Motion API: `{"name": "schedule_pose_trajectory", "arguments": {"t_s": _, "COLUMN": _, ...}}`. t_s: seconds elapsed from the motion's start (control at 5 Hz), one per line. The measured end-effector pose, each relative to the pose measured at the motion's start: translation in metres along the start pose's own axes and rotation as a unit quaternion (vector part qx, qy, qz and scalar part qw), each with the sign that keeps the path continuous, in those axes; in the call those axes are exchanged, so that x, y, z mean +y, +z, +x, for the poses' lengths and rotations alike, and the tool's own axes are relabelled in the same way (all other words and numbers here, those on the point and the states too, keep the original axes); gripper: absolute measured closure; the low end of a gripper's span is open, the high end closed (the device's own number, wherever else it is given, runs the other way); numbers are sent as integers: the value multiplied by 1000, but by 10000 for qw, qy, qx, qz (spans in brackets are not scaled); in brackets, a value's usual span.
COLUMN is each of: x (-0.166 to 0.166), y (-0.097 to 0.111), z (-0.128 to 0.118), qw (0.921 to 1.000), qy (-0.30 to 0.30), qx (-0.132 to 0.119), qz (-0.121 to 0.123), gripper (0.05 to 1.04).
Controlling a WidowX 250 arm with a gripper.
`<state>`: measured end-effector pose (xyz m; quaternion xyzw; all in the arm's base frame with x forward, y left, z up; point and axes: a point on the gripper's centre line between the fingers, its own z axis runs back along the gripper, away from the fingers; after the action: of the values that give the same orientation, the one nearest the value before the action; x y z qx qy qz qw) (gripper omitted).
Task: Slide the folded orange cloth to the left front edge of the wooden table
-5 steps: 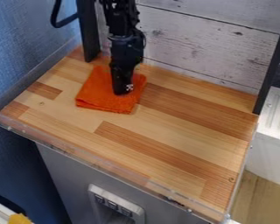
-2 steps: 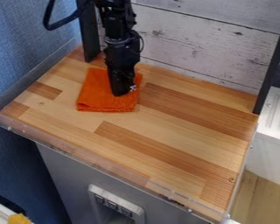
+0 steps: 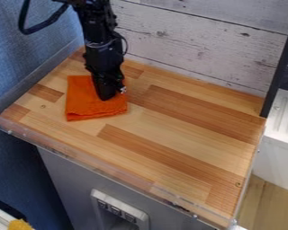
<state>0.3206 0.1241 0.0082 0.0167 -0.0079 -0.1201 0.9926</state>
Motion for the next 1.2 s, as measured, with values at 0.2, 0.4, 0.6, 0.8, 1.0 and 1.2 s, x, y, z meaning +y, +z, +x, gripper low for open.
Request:
{"name": "schedule_pose_trajectory", "arguments": {"t_s": 0.2, "x": 4, "y": 0, "z": -12, "qw": 9991, "qy": 414, "qx": -49, "qz": -40, "gripper": 1025}}
{"name": "schedule_pose_trajectory", "arguments": {"t_s": 0.4, "x": 10, "y": -1, "z": -24, "qw": 9970, "qy": 759, "qx": -27, "qz": -124, "gripper": 1000}}
{"name": "schedule_pose_trajectory", "arguments": {"t_s": 0.6, "x": 13, "y": 3, "z": -38, "qw": 9939, "qy": 1067, "qx": 151, "qz": -249, "gripper": 844}}
{"name": "schedule_pose_trajectory", "arguments": {"t_s": 0.8, "x": 4, "y": 25, "z": -38, "qw": 9907, "qy": 1322, "qx": 181, "qz": -281, "gripper": 587}}
{"name": "schedule_pose_trajectory", "arguments": {"t_s": 1.0, "x": -27, "y": 53, "z": -24, "qw": 9898, "qy": 1386, "qx": 173, "qz": -276, "gripper": 285}}
{"name": "schedule_pose_trajectory", "arguments": {"t_s": 1.2, "x": -61, "y": 80, "z": -14, "qw": 9893, "qy": 1429, "qx": 159, "qz": -227, "gripper": 83}}
